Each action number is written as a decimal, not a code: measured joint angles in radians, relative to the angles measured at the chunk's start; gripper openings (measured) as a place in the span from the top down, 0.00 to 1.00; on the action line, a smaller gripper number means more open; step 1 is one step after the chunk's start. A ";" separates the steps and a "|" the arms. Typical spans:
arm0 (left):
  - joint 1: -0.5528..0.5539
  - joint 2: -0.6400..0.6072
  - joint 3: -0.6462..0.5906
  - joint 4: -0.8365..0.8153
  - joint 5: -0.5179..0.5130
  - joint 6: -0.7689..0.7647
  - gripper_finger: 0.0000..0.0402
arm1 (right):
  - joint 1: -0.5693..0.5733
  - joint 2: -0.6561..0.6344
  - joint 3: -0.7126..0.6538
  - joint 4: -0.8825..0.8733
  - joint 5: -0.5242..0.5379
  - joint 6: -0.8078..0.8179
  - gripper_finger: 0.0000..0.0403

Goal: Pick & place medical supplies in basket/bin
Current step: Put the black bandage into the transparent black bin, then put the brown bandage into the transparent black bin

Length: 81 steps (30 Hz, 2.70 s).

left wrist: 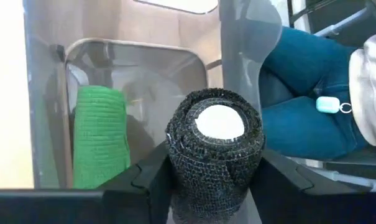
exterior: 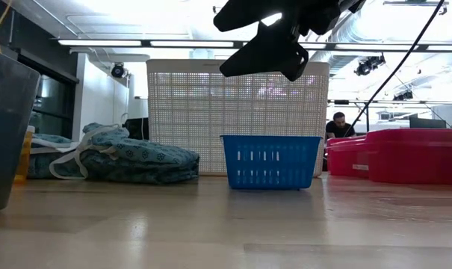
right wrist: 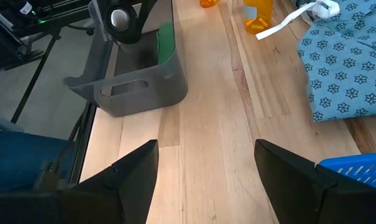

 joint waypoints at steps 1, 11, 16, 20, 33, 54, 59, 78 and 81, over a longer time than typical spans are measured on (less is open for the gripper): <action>0.000 0.000 0.000 0.000 0.000 0.000 0.55 | 0.000 0.000 0.000 0.000 0.000 0.000 0.37; 0.000 0.000 0.000 0.009 0.009 0.027 0.44 | 0.000 0.004 0.000 0.000 0.002 0.000 0.37; 0.000 0.000 0.000 0.015 0.012 0.027 0.43 | 0.000 0.004 0.000 0.000 0.001 0.000 0.37; 0.000 0.000 0.000 0.015 0.013 0.027 0.43 | 0.000 0.005 0.000 0.000 0.001 0.000 0.37; 0.112 -0.114 0.000 0.013 0.094 0.147 0.43 | -0.002 0.005 0.000 0.000 0.000 -0.001 0.37; 0.414 -0.445 0.000 0.012 -0.108 0.693 0.43 | -0.003 0.006 0.000 0.000 0.000 -0.004 0.37; 0.416 -0.445 0.000 0.012 -0.127 0.708 0.43 | -0.003 0.006 0.000 0.000 0.000 -0.004 0.37; 0.415 -0.444 0.000 0.014 -0.127 0.703 0.43 | -0.004 0.006 0.000 0.000 -0.008 0.023 0.37; 0.415 -0.444 0.000 0.014 -0.126 0.704 0.43 | -0.004 0.006 0.000 0.000 -0.008 0.023 0.37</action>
